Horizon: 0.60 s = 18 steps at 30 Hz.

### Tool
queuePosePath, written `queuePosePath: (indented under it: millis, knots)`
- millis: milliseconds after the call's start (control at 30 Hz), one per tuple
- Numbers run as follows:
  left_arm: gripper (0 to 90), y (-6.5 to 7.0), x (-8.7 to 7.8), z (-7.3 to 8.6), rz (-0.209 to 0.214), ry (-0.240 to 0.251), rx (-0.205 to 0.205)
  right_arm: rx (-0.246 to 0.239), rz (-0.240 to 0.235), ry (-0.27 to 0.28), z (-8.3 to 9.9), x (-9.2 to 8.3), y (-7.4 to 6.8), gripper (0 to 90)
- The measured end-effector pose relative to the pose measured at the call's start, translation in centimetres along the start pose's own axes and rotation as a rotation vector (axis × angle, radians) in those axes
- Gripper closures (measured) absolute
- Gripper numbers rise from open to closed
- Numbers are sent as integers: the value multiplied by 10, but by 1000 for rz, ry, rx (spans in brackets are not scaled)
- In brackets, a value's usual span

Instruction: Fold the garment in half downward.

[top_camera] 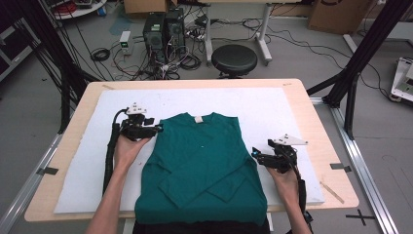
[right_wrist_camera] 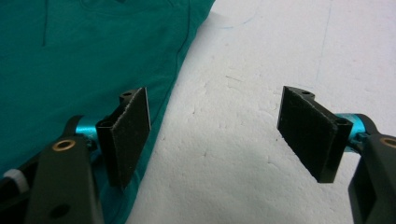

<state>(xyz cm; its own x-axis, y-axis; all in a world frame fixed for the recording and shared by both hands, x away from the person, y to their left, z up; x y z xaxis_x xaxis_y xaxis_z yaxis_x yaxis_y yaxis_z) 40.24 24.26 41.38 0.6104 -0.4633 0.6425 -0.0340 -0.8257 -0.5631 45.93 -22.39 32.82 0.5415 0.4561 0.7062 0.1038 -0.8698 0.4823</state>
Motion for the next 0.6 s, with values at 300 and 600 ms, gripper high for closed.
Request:
queuePosePath:
  millis: [300,600]
  knots:
    - [499,-16,45,3,-56,-90,-36,-4,1,-2,0,0,0,260]
    - [437,-18,57,11,-6,-68,-10,-3,2,-3,0,0,-1,260]
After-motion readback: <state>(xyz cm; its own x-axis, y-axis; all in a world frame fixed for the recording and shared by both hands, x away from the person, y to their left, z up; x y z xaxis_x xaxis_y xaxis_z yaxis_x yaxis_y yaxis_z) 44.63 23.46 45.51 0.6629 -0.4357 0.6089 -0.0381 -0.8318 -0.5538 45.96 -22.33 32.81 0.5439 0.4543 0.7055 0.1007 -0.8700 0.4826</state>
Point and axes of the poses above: each handheld gripper's, and its own axes: x roughly forward along the jaws, z roughly out of its underside, y roughly to its right, the point moved 1 cm from there along x, roughly forward along the jaws
